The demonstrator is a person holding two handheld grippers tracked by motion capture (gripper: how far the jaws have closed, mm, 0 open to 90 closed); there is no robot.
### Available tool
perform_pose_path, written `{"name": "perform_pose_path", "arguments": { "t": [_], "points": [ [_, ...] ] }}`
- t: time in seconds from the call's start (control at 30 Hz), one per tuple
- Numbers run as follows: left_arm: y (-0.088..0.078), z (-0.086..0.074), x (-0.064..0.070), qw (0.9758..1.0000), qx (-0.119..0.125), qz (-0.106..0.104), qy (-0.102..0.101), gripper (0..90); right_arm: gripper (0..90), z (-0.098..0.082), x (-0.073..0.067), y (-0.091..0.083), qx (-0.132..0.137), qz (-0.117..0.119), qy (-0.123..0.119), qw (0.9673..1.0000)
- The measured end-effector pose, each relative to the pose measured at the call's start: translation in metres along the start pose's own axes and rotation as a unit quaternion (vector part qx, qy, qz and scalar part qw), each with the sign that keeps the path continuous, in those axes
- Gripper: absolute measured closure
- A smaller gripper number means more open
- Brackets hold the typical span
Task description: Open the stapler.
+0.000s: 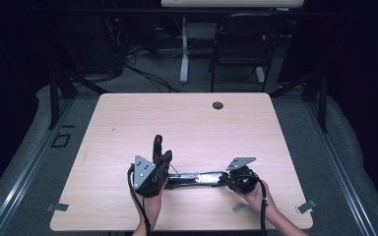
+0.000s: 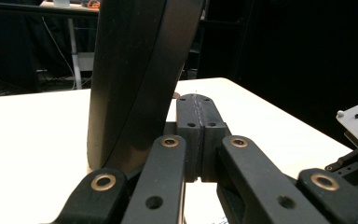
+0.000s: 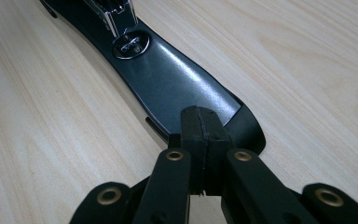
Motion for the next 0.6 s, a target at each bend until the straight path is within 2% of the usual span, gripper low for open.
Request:
{"name": "perform_pose_path", "arguments": {
  "t": [0.17,0.6],
  "points": [
    [-0.0009,-0.0006,-0.0014,1.0000,0.000,-0.005,-0.003,90.0,90.0,-0.0001,0.0003,0.0002,0.002,0.000,0.001,1.0000],
    [-0.0043,-0.0018,-0.0053,0.9999,0.002,0.005,-0.009,90.0,90.0,-0.0001,0.0003,0.0000,0.000,0.000,0.000,1.0000]
  ]
}}
Point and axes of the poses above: each handheld gripper's, and its own axes: y roughly forward along the jaws, z roughly out of its top, x roughly to its right, the point moved 4 cm from there along y, roughly forward along the jaws, and after that the axes turned 11 degrees about -x, right-handed, at the moved point
